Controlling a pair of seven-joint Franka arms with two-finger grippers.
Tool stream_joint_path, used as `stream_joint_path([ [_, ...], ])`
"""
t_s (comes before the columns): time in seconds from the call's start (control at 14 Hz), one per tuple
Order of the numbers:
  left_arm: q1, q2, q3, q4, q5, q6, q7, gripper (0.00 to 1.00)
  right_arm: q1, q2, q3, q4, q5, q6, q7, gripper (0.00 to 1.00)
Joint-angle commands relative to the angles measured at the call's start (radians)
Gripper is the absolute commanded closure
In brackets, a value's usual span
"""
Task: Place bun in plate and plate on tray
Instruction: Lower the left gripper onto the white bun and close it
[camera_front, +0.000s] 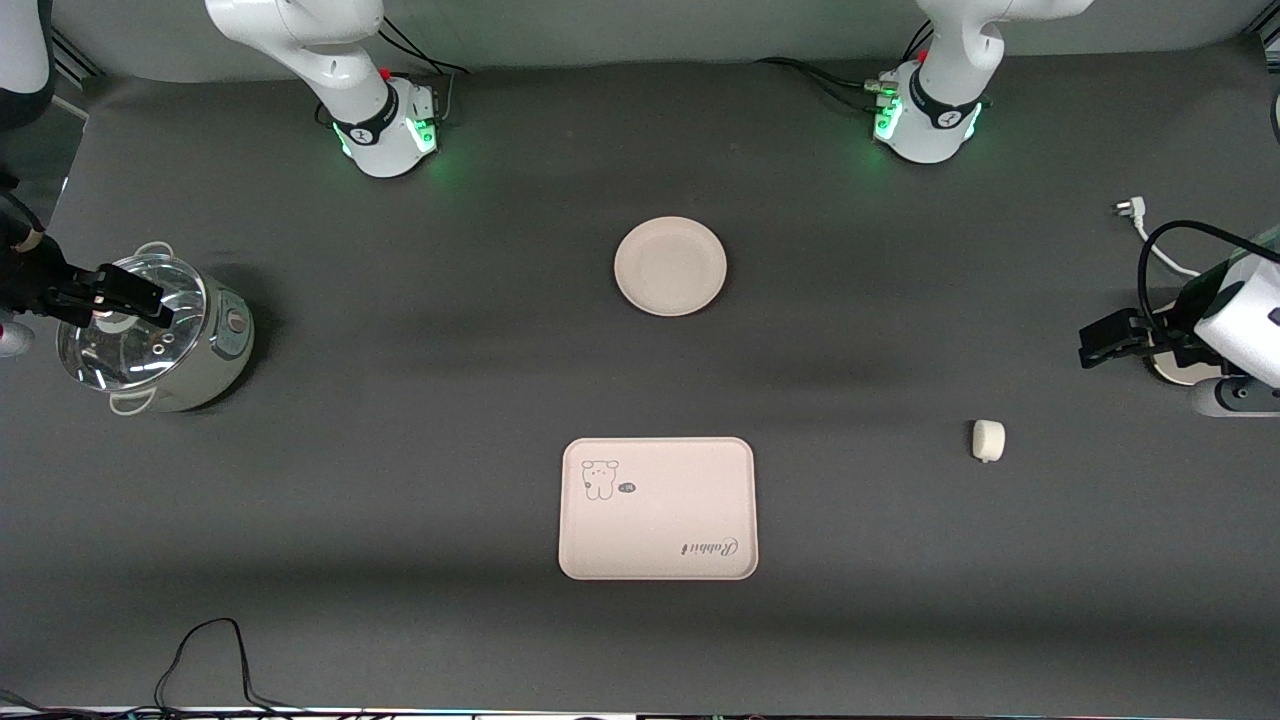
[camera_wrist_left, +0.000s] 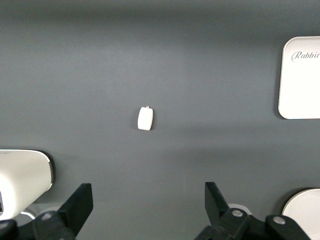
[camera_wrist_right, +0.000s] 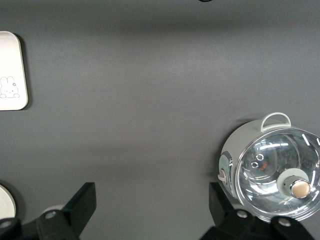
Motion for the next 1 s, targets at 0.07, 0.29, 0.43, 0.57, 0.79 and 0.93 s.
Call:
stream_joint_path([
  [0.07, 0.000, 0.010, 0.027, 0.027, -0.018, -0.041, 0.003, 0.00, 0.000, -0.017, 0.001, -0.015, -0.019, 0.000, -0.017, 0.00],
  [0.29, -0.002, 0.073, 0.032, 0.016, -0.012, -0.024, -0.003, 0.00, 0.000, -0.017, 0.001, -0.015, -0.019, 0.000, -0.017, 0.00],
  [0.43, 0.000, 0.101, 0.038, -0.085, 0.003, 0.095, 0.000, 0.00, 0.000, -0.017, 0.001, -0.015, -0.019, 0.000, -0.017, 0.00],
  [0.57, -0.003, 0.104, 0.038, -0.256, 0.015, 0.322, 0.005, 0.01, 0.000, -0.017, 0.001, -0.015, -0.019, 0.000, -0.017, 0.00],
  [0.79, -0.010, 0.192, 0.038, -0.415, 0.046, 0.667, 0.005, 0.01, 0.000, -0.017, 0.001, -0.015, -0.019, 0.000, -0.017, 0.00],
  [0.93, -0.003, 0.264, 0.040, -0.429, 0.046, 0.758, 0.006, 0.01, 0.000, -0.017, 0.001, -0.015, -0.019, 0.000, -0.019, 0.00],
])
